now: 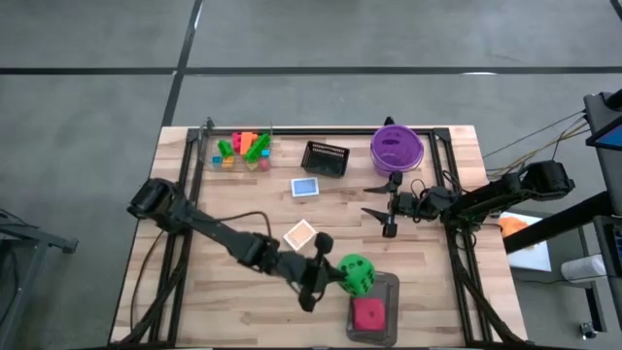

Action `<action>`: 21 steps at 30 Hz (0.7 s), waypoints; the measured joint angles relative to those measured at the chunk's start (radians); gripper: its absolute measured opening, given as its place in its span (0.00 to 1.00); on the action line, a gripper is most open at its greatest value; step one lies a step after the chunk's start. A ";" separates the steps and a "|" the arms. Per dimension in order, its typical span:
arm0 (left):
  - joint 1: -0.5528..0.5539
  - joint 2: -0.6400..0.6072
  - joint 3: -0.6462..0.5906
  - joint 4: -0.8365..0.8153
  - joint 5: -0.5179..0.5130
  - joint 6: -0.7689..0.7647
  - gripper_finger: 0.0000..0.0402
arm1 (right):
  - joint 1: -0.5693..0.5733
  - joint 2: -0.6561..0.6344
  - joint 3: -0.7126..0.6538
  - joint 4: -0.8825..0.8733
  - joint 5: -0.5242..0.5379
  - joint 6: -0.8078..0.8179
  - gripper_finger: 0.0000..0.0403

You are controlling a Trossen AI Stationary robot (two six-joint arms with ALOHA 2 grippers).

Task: Pick & Place Toys
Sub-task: Put the green dice into the black bin

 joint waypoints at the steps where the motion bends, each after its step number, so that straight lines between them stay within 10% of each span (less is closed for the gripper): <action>1: 0.013 0.007 0.000 0.021 0.048 -0.001 0.00 | 0.000 0.000 0.001 0.000 0.000 0.000 0.63; 10: 0.069 0.069 0.006 0.129 0.312 -0.024 0.00 | 0.000 0.000 0.002 -0.005 0.000 -0.004 0.63; 21: 0.098 0.097 0.005 0.164 0.395 -0.026 0.00 | 0.000 0.000 0.004 -0.004 0.000 -0.004 0.63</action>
